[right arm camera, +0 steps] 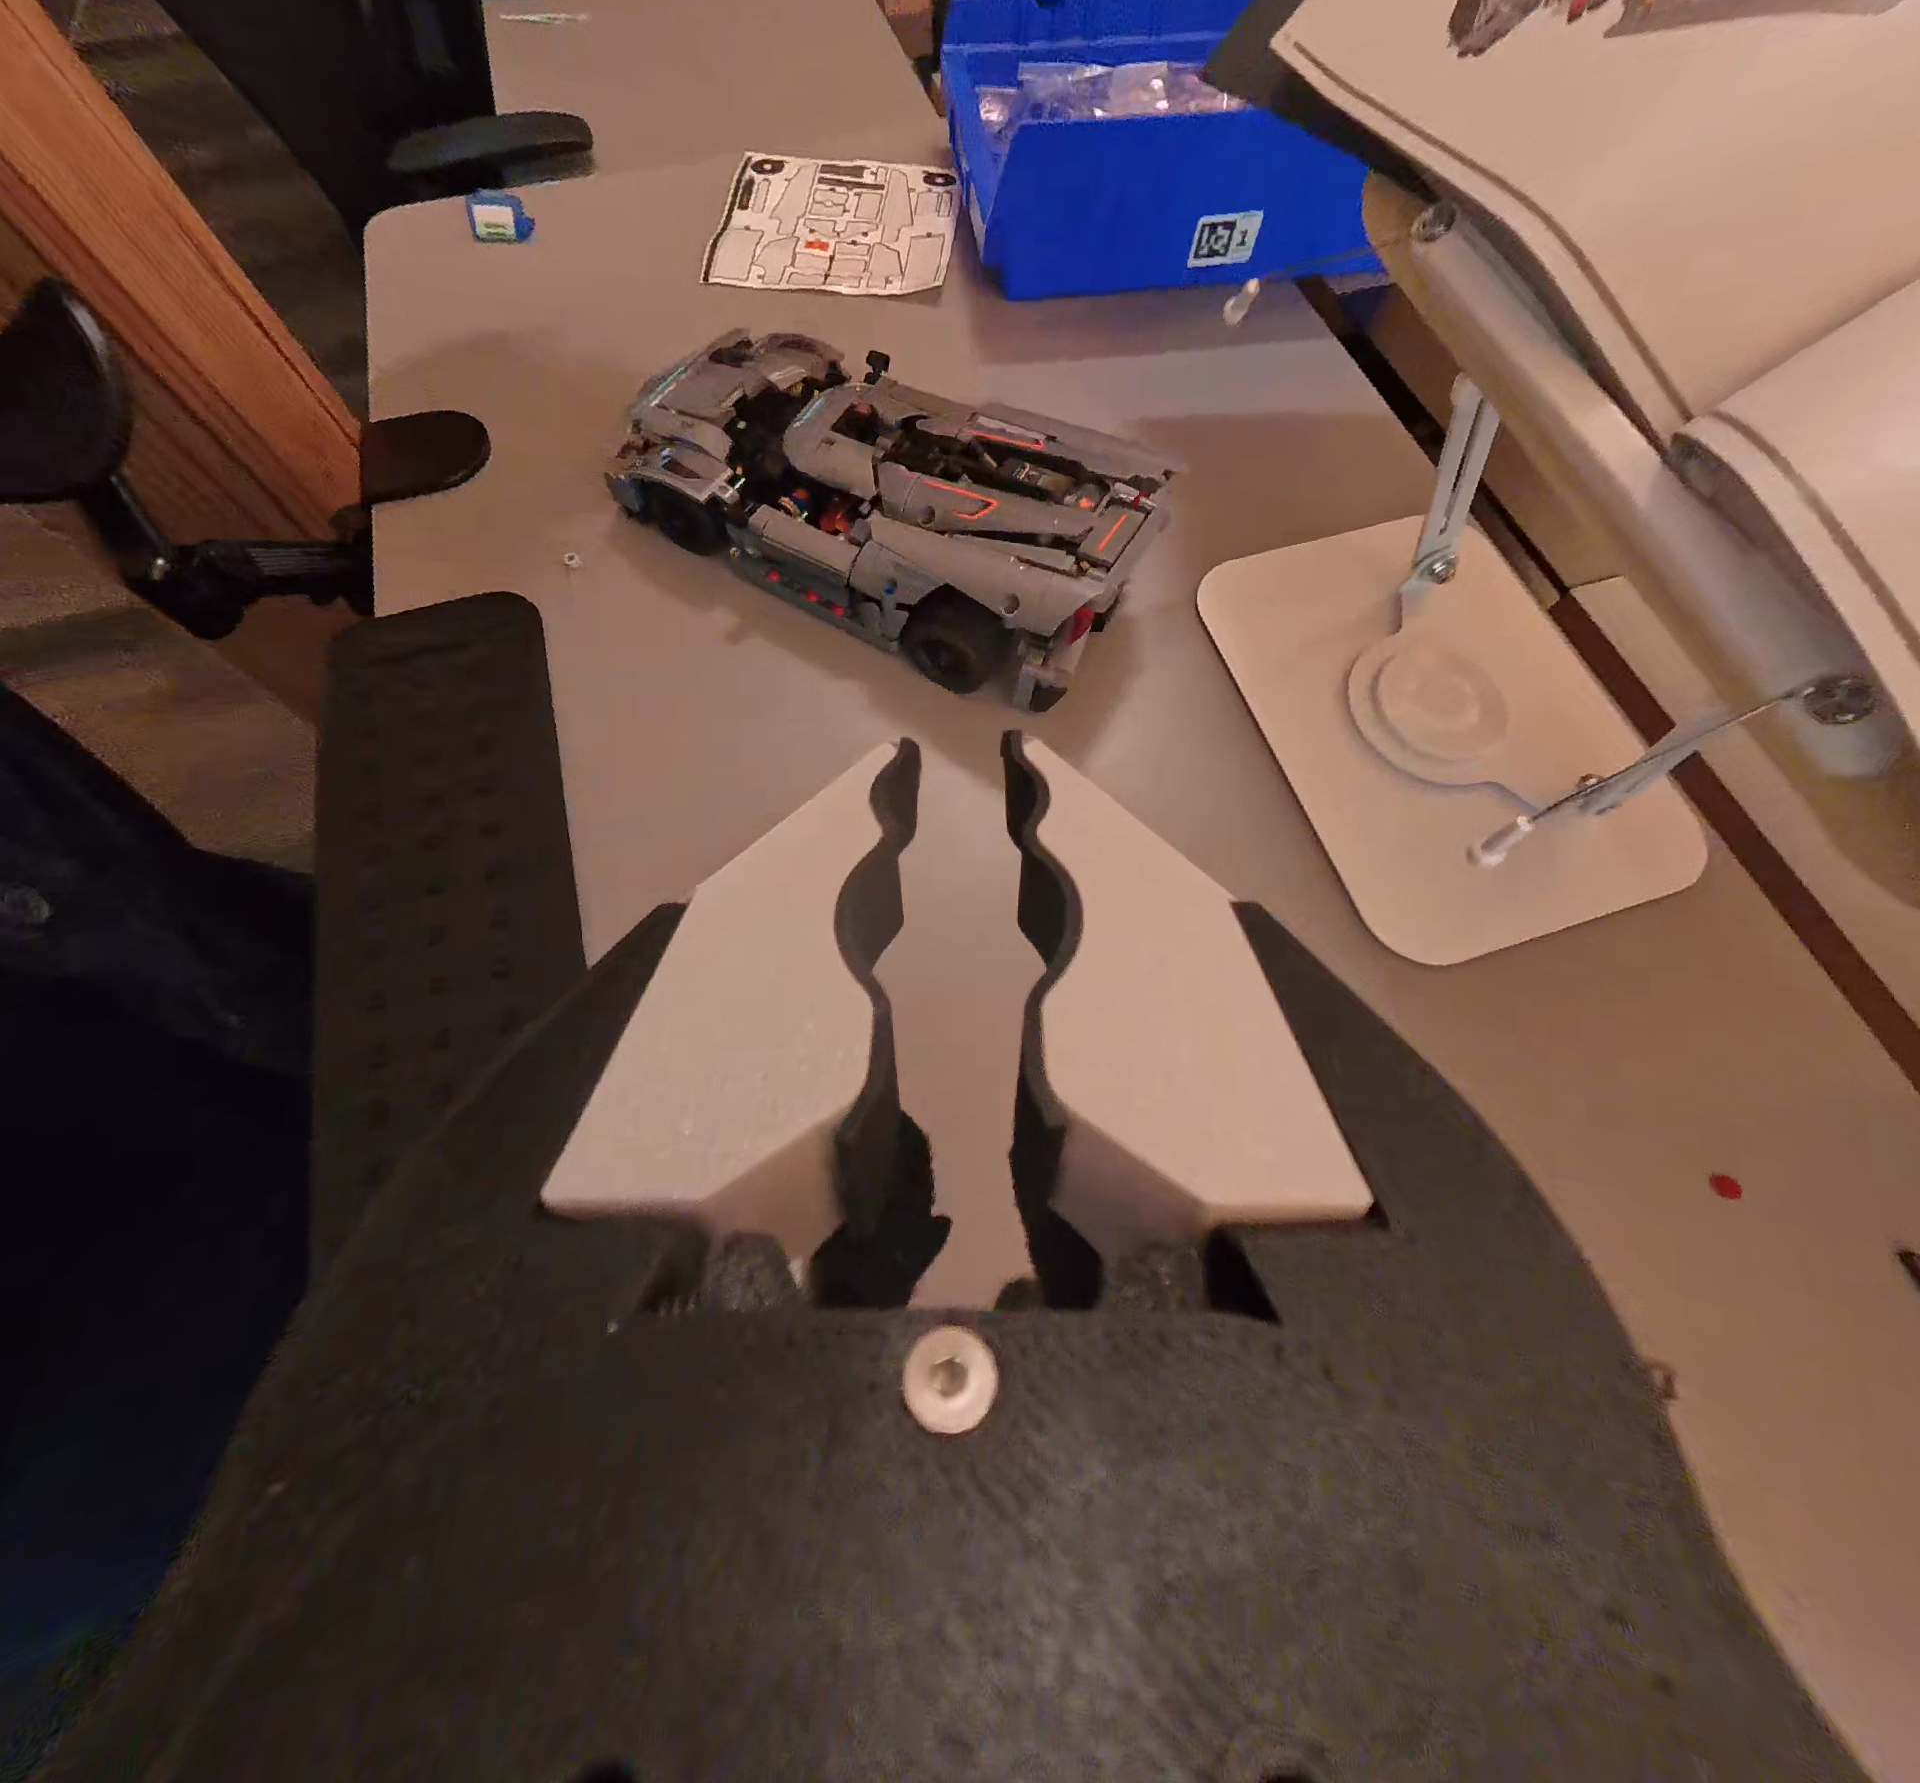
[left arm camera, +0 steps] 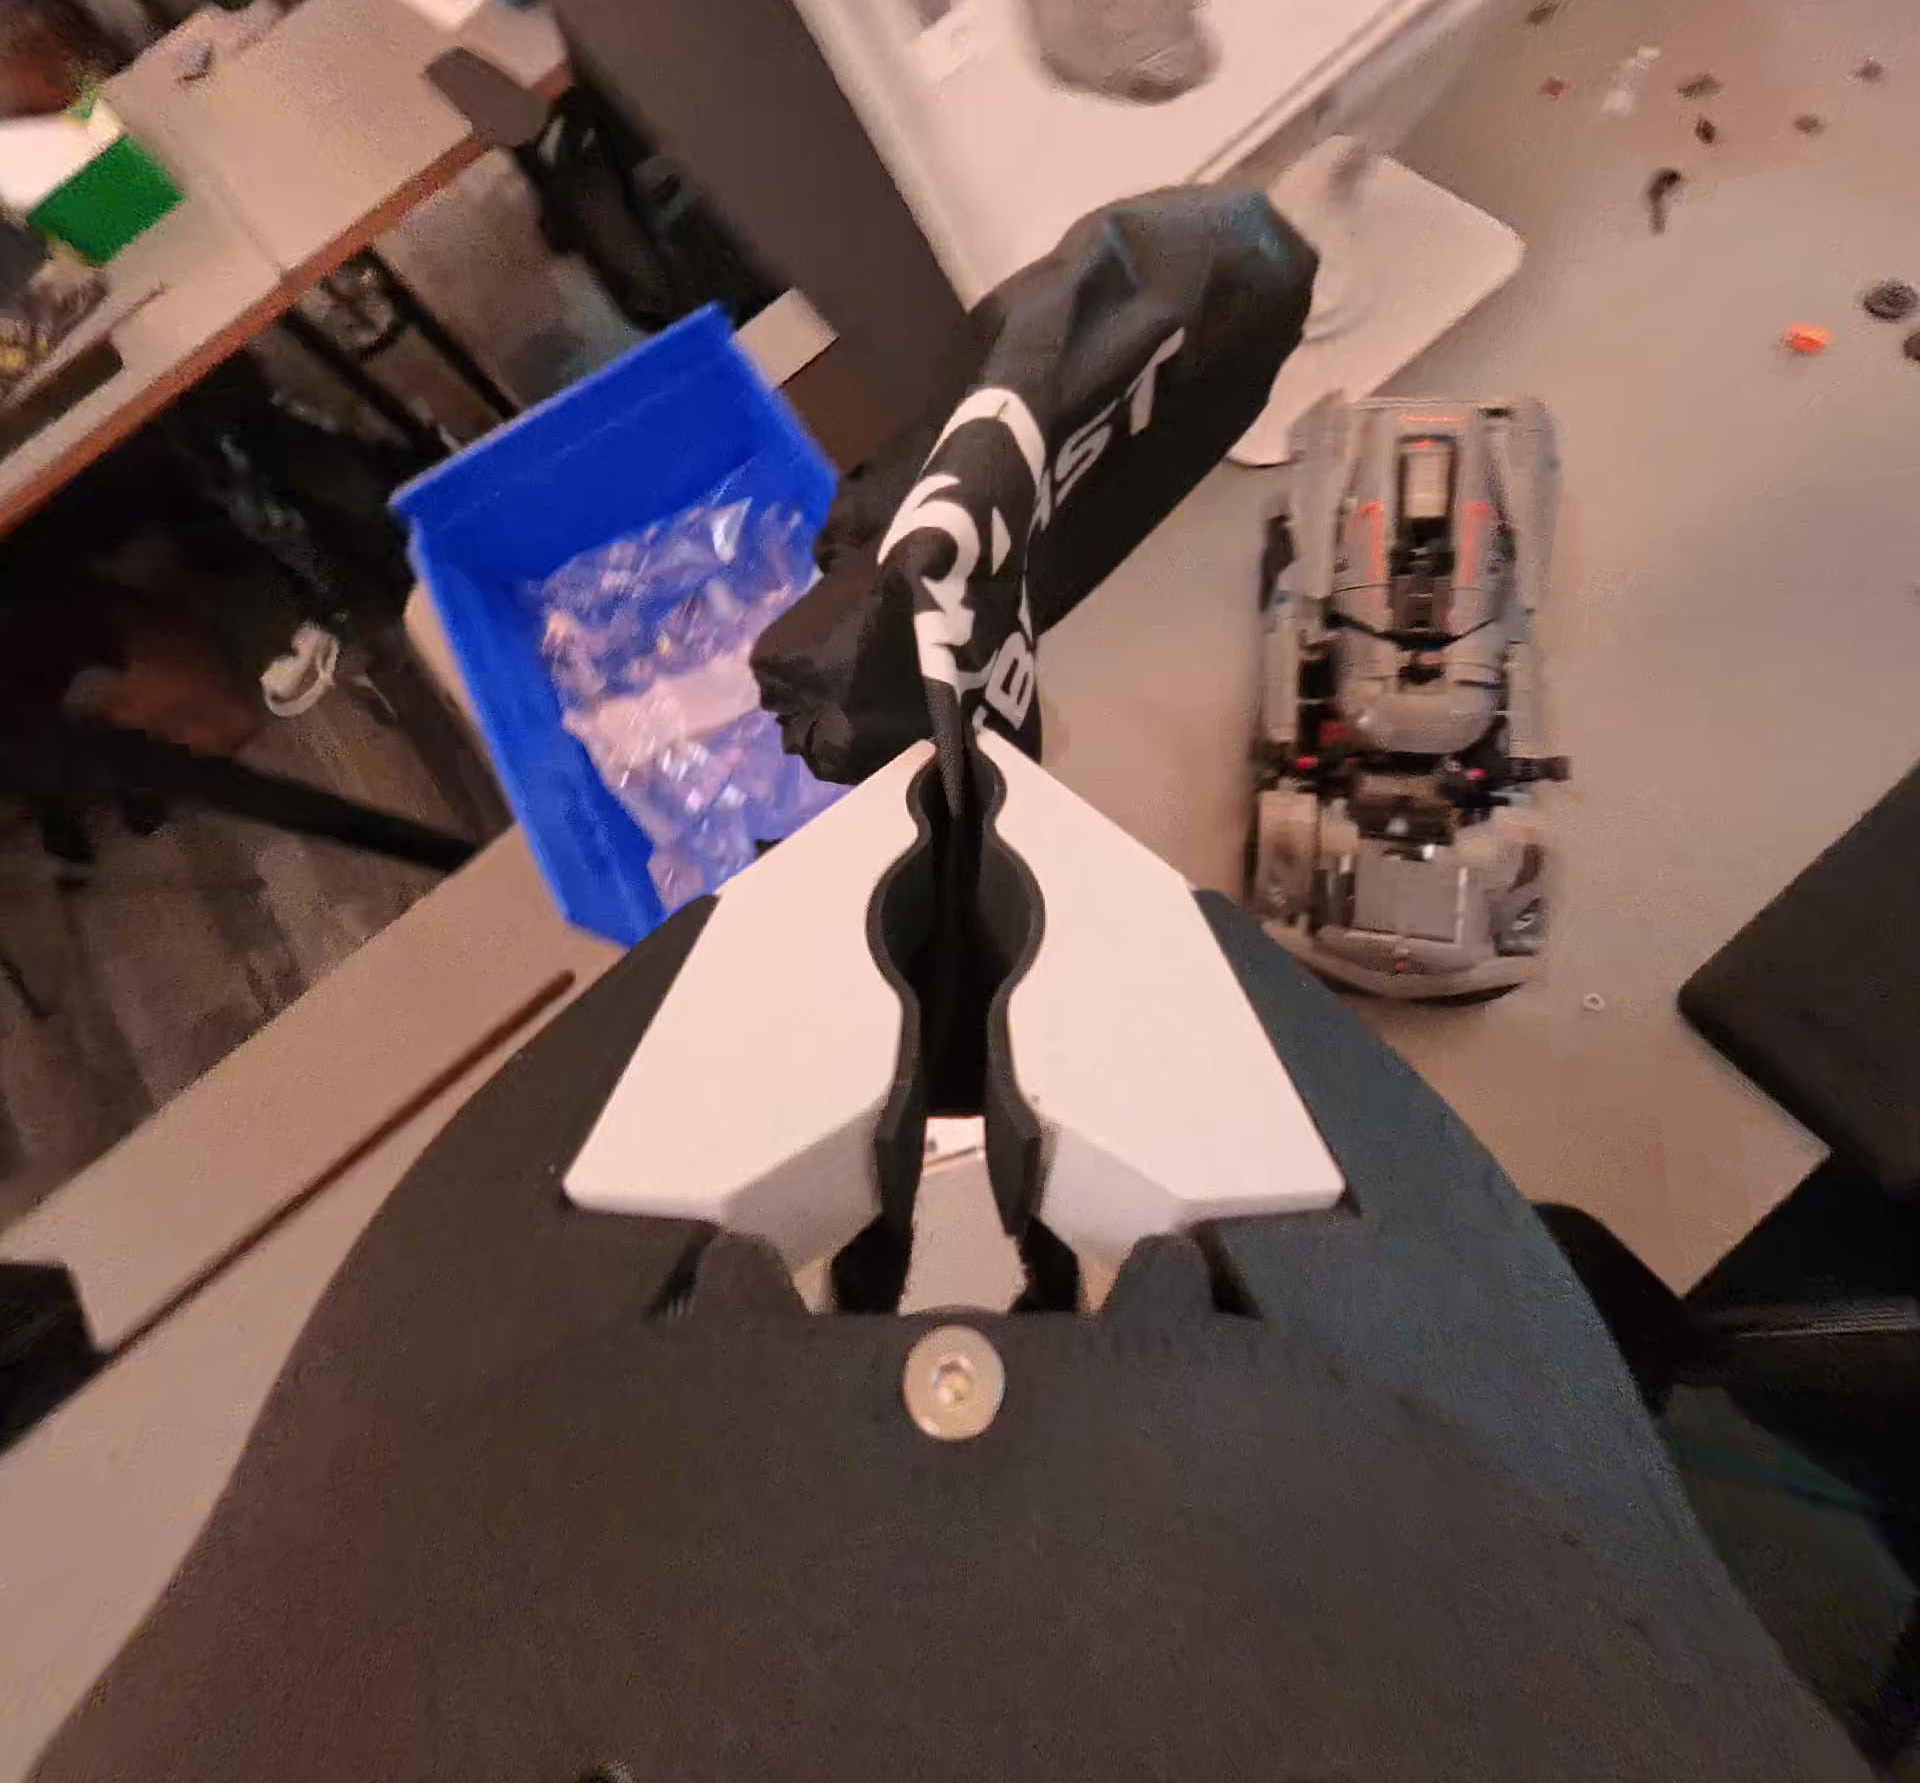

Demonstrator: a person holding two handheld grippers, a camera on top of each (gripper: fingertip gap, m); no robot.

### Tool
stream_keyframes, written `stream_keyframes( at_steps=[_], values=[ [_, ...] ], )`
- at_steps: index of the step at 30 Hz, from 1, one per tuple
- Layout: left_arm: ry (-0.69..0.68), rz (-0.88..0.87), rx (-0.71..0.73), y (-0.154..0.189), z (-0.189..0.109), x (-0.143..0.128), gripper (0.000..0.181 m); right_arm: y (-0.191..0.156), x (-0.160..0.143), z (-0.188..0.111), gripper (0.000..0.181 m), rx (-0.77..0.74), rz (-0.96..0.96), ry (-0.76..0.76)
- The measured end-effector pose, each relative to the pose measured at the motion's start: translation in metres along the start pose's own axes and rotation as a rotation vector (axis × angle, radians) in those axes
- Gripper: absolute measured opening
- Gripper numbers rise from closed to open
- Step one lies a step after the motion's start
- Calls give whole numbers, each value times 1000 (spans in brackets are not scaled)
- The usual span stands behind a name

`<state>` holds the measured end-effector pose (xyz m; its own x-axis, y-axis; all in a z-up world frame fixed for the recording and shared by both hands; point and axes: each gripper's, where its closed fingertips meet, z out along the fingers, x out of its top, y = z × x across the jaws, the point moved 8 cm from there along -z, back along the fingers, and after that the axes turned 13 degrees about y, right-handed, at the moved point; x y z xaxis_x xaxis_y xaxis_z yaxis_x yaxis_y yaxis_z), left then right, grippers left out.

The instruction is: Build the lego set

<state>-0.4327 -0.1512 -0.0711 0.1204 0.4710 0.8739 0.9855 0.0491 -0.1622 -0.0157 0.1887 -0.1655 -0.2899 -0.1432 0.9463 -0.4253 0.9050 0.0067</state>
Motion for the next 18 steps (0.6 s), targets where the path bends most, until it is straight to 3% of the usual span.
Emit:
stream_keyframes(
  at_steps=[4,8,13,18],
  values=[
    [86,-274,64,-74,-40,-66,0,11,-16,10,11,-14,72,-53],
    [118,-461,255,-146,-65,-157,0,17,-25,22,10,-17,148,-86],
    [30,-614,337,-199,-54,-270,0,19,-38,39,8,-31,192,-175],
    [29,-830,238,-226,-36,-350,0,21,-44,55,7,-42,232,-233]
  ],
)
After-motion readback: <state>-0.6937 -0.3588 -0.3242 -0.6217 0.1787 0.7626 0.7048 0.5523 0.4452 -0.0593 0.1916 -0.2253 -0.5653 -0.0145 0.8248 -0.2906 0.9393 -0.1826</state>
